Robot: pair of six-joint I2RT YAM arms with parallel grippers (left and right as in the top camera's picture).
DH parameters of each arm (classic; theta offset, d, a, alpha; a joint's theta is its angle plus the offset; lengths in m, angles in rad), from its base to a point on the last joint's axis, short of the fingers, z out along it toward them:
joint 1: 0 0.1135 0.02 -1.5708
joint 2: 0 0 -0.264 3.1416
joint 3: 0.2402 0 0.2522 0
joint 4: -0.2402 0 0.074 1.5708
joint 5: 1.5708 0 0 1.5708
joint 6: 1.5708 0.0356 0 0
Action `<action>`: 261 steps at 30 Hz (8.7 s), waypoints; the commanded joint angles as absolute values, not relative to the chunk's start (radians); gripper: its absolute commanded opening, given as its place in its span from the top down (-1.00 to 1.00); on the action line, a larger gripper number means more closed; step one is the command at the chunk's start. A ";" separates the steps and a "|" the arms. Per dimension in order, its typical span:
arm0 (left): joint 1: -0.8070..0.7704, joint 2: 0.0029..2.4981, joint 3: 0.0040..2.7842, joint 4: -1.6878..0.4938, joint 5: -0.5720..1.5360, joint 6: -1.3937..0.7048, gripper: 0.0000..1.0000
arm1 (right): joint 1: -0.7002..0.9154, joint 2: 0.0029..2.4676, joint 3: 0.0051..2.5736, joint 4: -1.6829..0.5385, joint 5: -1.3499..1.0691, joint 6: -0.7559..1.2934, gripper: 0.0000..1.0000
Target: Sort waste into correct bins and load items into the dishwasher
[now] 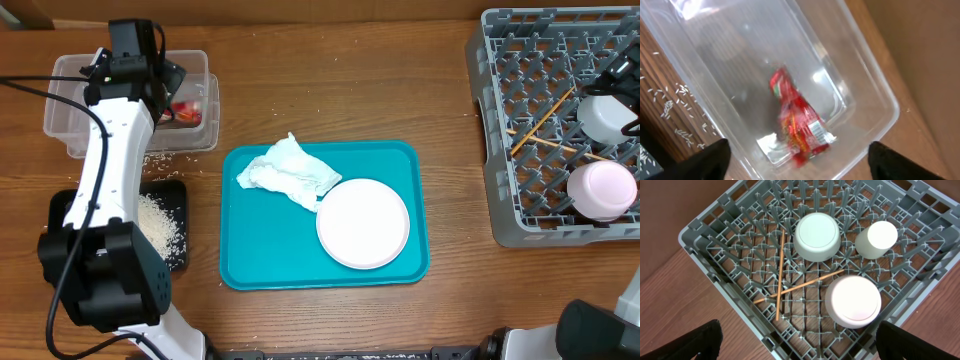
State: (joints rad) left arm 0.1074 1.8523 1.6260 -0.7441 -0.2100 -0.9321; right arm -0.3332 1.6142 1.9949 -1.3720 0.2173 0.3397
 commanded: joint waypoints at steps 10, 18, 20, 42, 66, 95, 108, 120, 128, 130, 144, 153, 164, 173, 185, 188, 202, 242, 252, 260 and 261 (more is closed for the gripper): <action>0.045 1.818 1.639 -0.931 0.411 -0.544 -0.85 | -0.332 1.607 1.997 -1.367 0.227 0.340 -1.00; -0.180 1.826 1.589 -1.100 0.194 -0.589 -0.64 | -0.332 1.607 1.997 -1.367 0.227 0.340 -1.00; -0.233 1.826 1.544 -1.103 0.142 -0.657 -0.60 | -0.332 1.607 1.997 -1.367 0.227 0.340 -1.00; -0.296 1.826 1.175 -0.673 0.033 -1.108 -0.27 | -0.332 1.607 1.997 -1.367 0.227 0.340 -1.00; -0.280 1.800 1.277 -0.763 0.169 -1.023 0.92 | -0.332 1.607 1.997 -1.367 0.227 0.340 -1.00; -0.036 1.692 1.566 -0.654 -0.592 -0.926 0.90 | -0.332 1.607 1.997 -1.367 0.227 0.340 -1.00; 0.098 1.773 1.567 -0.616 -0.307 -0.778 -1.00 | -0.332 1.607 1.997 -1.367 0.227 0.340 -1.00; -0.080 1.743 1.565 -0.813 0.388 -0.559 -0.97 | -0.332 1.607 1.997 -1.367 0.227 0.340 -1.00; -0.315 1.867 1.507 -0.890 0.167 -0.791 -0.86 | -0.332 1.607 1.997 -1.367 0.227 0.340 -1.00; -0.355 1.914 1.507 -0.890 0.106 -0.836 -0.81 | -0.332 1.607 1.997 -1.367 0.227 0.340 -1.00; -0.411 2.115 1.507 -0.888 -0.045 -1.105 -0.61 | -0.332 1.607 1.997 -1.367 0.227 0.340 -1.00; -0.408 2.145 1.509 -0.887 -0.051 -1.086 0.92 | -0.332 1.607 1.997 -1.367 0.227 0.340 -1.00; -0.306 1.921 1.727 -1.073 -0.188 -1.016 0.92 | -0.332 1.607 1.997 -1.367 0.227 0.340 -1.00; -0.109 1.790 1.757 -0.908 -0.386 -1.017 0.91 | -0.332 1.607 1.997 -1.367 0.227 0.340 -1.00; 0.081 2.007 1.756 -0.691 -0.400 -0.932 0.12 | -0.332 1.607 1.997 -1.366 0.227 0.340 -1.00; 0.098 2.022 1.756 -0.720 -0.399 -0.912 0.07 | -0.332 1.607 1.997 -1.367 0.227 0.340 -1.00; 0.108 1.713 1.757 -1.019 -0.353 -0.913 -1.00 | -0.332 1.607 1.997 -1.367 0.227 0.340 -1.00; 0.113 1.584 1.754 -1.318 -0.530 -0.912 -1.00 | 0.086 1.639 1.588 -1.551 -0.326 0.097 -1.00; 0.113 1.584 1.754 -1.318 -0.530 -0.912 -1.00 | 0.286 1.640 1.132 -1.061 -0.225 0.265 -0.56; 0.113 1.584 1.754 -1.318 -0.530 -0.912 -1.00 | 0.293 1.641 0.987 -0.862 -0.179 0.396 -0.06; 0.113 1.584 1.754 -1.318 -0.530 -0.912 -1.00 | 0.293 1.641 0.972 -0.853 -0.164 0.414 -0.06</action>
